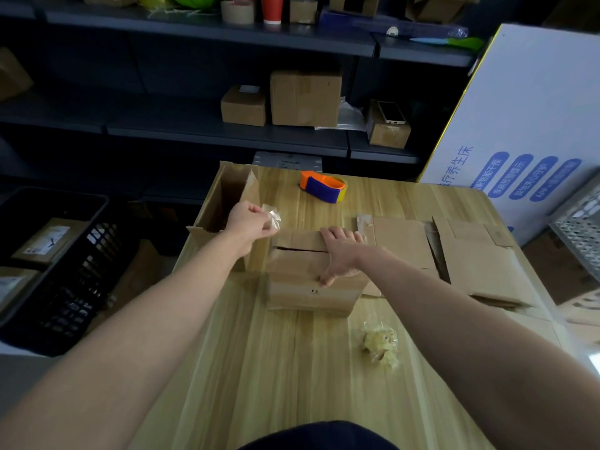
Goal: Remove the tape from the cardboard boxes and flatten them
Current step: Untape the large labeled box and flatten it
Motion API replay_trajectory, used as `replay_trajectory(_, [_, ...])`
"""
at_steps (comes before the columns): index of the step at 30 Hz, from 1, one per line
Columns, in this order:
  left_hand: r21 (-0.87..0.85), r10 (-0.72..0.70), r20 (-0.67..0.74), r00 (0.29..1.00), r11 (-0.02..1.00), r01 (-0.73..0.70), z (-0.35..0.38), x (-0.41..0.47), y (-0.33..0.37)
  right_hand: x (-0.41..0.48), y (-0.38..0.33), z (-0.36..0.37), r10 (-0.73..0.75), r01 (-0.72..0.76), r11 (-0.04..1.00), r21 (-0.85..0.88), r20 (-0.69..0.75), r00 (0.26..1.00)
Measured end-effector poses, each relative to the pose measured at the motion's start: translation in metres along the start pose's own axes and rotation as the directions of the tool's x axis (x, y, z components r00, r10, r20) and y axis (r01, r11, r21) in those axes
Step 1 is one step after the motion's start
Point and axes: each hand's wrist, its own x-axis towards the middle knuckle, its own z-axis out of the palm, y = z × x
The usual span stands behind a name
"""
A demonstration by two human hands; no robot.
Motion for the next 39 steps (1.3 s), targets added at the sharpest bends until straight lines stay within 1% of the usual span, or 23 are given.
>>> replay_trajectory(2, [-0.073,-0.076,0.008,0.997,0.994,0.076,0.001,-0.004,-0.004,0.002,-0.01,0.005,-0.029,0.029,1.0,-0.005,0.014,0.999])
replay_trajectory(5, [-0.187,-0.153,0.016,0.988,0.97,0.153,-0.001,-0.01,-0.009,0.005,-0.017,0.012,-0.066,0.066,0.998,-0.008,-0.022,0.998])
replay_trajectory(8, [-0.205,-0.139,-0.001,0.99,0.969,0.136,-0.006,-0.012,-0.009,0.005,-0.014,0.006,-0.09,0.09,0.996,0.003,-0.069,0.994])
replay_trajectory(9, [-0.167,-0.108,-0.025,0.994,0.981,0.103,-0.007,-0.012,-0.006,0.005,-0.011,0.001,-0.096,0.098,0.995,0.018,-0.089,0.991])
replay_trajectory(10, [-0.089,-0.054,-0.056,0.997,0.995,0.048,-0.008,-0.012,-0.003,0.004,-0.008,-0.004,-0.1,0.103,0.994,0.029,-0.111,0.989])
replay_trajectory(11, [0.025,0.031,-0.086,0.996,0.999,-0.029,-0.007,-0.012,0.001,0.004,-0.006,-0.01,-0.1,0.105,0.994,0.03,-0.132,0.986])
replay_trajectory(12, [0.146,0.137,-0.104,0.985,0.982,-0.122,-0.005,-0.014,0.006,0.003,-0.004,-0.017,-0.099,0.103,0.995,0.018,-0.151,0.984])
replay_trajectory(14, [0.347,0.356,-0.11,0.928,0.889,-0.299,0.0,-0.017,0.015,0.0,-0.001,-0.03,-0.096,0.093,0.995,-0.022,-0.187,0.978])
replay_trajectory(15, [0.415,0.432,-0.104,0.896,0.837,-0.356,0.002,-0.019,0.019,-0.002,0.002,-0.035,-0.096,0.088,0.995,-0.045,-0.208,0.973])
replay_trajectory(16, [0.472,0.489,-0.092,0.867,0.788,-0.395,0.004,-0.021,0.021,-0.005,0.005,-0.039,-0.095,0.08,0.994,-0.073,-0.227,0.969])
replay_trajectory(18, [0.565,0.548,-0.04,0.835,0.702,-0.433,0.007,-0.022,0.021,-0.013,0.014,-0.043,-0.079,0.047,0.99,-0.133,-0.249,0.965])
replay_trajectory(20, [0.603,0.533,0.036,0.845,0.663,-0.444,0.01,-0.021,0.016,-0.02,0.023,-0.044,-0.052,0.006,0.986,-0.169,-0.268,0.962])
replay_trajectory(22, [0.618,0.457,0.145,0.878,0.651,-0.441,0.018,-0.02,0.009,-0.027,0.03,-0.041,-0.032,-0.025,0.982,-0.189,-0.293,0.956])
replay_trajectory(24, [0.594,0.345,0.248,0.905,0.683,-0.424,0.03,-0.02,0.006,-0.033,0.036,-0.039,-0.016,-0.046,0.981,-0.187,-0.32,0.947])
replay_trajectory(25, [0.582,0.298,0.269,0.916,0.707,-0.401,0.037,-0.021,0.006,-0.035,0.038,-0.038,-0.016,-0.049,0.981,-0.187,-0.334,0.942])
replay_trajectory(26, [0.589,0.266,0.262,0.928,0.717,-0.372,0.043,-0.021,0.007,-0.037,0.039,-0.037,-0.018,-0.049,0.981,-0.186,-0.346,0.938])
replay_trajectory(27, [0.619,0.258,0.224,0.94,0.707,-0.342,0.049,-0.021,0.008,-0.039,0.041,-0.036,-0.02,-0.047,0.983,-0.18,-0.355,0.935])
replay_trajectory(29, [0.643,0.286,0.148,0.947,0.7,-0.312,0.059,-0.021,0.01,-0.042,0.045,-0.033,-0.02,-0.042,0.987,-0.157,-0.373,0.928])
replay_trajectory(30, [0.61,0.284,0.153,0.947,0.726,-0.316,0.064,-0.021,0.012,-0.044,0.048,-0.031,-0.016,-0.043,0.988,-0.146,-0.385,0.923])
replay_trajectory(33, [0.469,0.239,0.252,0.938,0.818,-0.334,0.075,-0.023,0.015,-0.053,0.066,-0.027,0.005,-0.055,0.992,-0.11,-0.413,0.911])
replay_trajectory(34, [0.416,0.232,0.255,0.939,0.85,-0.323,0.078,-0.024,0.016,-0.057,0.073,-0.025,0.016,-0.06,0.994,-0.092,-0.421,0.907])
replay_trajectory(37, [0.193,0.166,0.208,0.964,0.959,-0.207,0.09,-0.029,0.019,-0.069,0.093,-0.021,0.049,-0.061,0.998,-0.013,-0.435,0.899])
replay_trajectory(39, [0.107,0.11,0.146,0.983,0.986,-0.127,0.101,-0.034,0.023,-0.074,0.103,-0.02,0.061,-0.055,0.998,0.026,-0.445,0.894])
